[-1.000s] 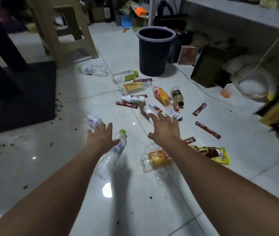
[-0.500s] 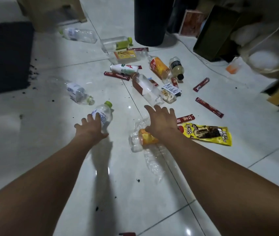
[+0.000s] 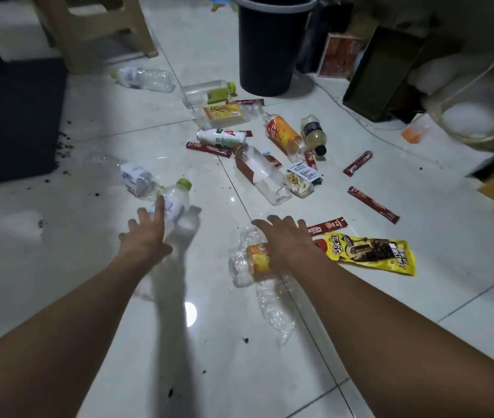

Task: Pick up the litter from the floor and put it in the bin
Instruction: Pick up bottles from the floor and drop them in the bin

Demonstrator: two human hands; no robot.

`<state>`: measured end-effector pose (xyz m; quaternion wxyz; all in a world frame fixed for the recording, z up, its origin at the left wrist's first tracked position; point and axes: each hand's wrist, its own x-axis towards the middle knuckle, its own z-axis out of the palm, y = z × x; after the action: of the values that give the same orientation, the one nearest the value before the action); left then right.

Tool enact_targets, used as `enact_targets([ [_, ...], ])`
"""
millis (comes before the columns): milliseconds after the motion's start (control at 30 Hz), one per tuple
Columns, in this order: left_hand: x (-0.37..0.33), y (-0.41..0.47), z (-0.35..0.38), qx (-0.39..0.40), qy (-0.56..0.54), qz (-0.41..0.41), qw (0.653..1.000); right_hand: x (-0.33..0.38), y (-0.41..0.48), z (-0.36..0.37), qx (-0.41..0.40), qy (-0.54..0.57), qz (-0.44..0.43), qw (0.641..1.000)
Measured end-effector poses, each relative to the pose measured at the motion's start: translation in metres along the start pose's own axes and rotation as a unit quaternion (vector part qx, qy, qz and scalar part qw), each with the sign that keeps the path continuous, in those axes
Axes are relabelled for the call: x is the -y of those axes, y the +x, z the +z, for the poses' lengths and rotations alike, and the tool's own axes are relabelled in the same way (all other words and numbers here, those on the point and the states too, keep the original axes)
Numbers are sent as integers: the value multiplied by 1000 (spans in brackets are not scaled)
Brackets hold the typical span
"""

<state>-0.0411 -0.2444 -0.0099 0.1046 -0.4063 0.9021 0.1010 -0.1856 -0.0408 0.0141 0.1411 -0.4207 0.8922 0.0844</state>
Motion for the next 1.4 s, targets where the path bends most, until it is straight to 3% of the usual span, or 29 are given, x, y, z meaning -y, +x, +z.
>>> enact_targets([
  [200, -16, 11, -50, -53, -74, 31, 995, 10, 1, 17, 64, -47, 18, 997],
  [500, -20, 16, -69, -111, -131, 60, 983, 3, 0, 39, 40, -72, 35, 996],
  [633, -24, 15, -90, -100, -114, 69, 986, -7, -12, 2, 38, -18, 48, 998],
  [867, -97, -27, -228, -109, -131, 114, 979, -57, -57, -202, -27, 71, 138, 988],
  [1167, -163, -127, -535, -105, -100, 154, 977, -84, -170, -529, -125, 136, 199, 962],
  [1400, -174, -192, -731, -77, -97, 181, 976, -77, -260, -719, -149, 166, 220, 950],
])
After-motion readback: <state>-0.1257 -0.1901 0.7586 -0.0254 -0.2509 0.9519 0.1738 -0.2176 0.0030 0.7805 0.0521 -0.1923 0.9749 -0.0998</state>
